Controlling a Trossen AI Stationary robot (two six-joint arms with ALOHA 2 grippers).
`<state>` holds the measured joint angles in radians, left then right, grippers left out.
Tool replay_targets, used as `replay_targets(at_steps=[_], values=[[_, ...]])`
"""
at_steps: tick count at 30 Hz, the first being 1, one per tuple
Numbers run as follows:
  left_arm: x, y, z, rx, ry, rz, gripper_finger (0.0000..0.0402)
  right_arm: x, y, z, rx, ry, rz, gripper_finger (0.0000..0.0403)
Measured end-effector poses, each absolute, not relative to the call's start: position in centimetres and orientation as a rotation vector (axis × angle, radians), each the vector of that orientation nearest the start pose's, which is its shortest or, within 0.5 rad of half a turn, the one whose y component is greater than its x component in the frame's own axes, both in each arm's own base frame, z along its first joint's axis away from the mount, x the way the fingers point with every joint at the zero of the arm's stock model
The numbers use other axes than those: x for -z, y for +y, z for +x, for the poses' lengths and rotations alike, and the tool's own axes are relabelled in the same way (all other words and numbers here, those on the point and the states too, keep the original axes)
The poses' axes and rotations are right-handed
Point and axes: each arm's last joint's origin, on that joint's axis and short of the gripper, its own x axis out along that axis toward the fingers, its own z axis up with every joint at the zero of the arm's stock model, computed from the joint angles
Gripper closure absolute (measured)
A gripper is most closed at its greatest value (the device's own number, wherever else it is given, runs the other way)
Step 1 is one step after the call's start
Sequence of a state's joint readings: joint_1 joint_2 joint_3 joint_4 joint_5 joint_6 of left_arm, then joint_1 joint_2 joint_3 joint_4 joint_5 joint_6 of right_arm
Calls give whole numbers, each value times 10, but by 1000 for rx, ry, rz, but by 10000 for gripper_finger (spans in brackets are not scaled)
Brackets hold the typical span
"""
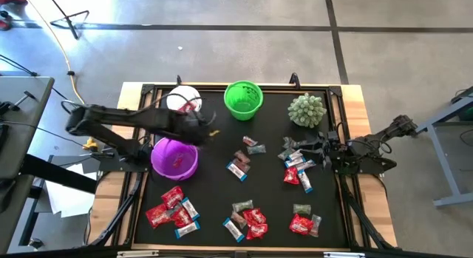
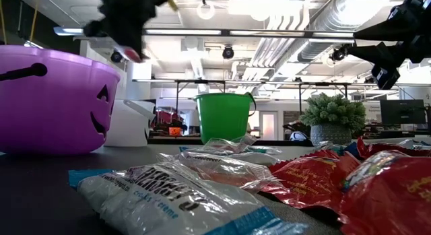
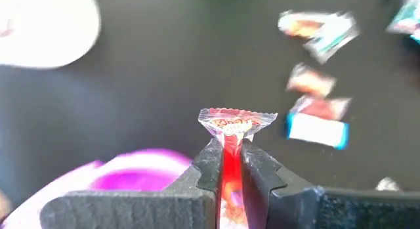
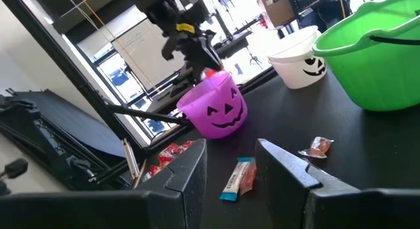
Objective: Sort candy
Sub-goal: Put the red gummy into the violet bucket, then put the orange gummy into the violet bucket
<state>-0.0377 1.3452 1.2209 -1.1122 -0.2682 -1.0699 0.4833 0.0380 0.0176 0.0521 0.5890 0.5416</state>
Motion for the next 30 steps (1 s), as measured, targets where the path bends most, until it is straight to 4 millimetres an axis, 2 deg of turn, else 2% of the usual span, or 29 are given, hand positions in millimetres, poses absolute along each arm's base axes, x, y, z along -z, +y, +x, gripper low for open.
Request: replay_targets(at_steps=[4,8,12,18,23,30], values=[[-306,-12,217,-880,1059,-741,378,-171,30,91,93,-54,557,276],[-305,-23,204,-932,1158,-747,375,-171,30,91,93,-53,557,276],[-304,-30,201,-947,1160,-741,360,-171,30,91,93,-53,557,276],[-305,-29,200,-973,1140,-737,301,-171,30,91,93,-53,557,276],[-307,-26,212,-872,1057,-691,276,-171,30,91,93,-53,557,276],[-314,-18,252,-676,804,-695,279,-171,30,91,93,-54,557,276]])
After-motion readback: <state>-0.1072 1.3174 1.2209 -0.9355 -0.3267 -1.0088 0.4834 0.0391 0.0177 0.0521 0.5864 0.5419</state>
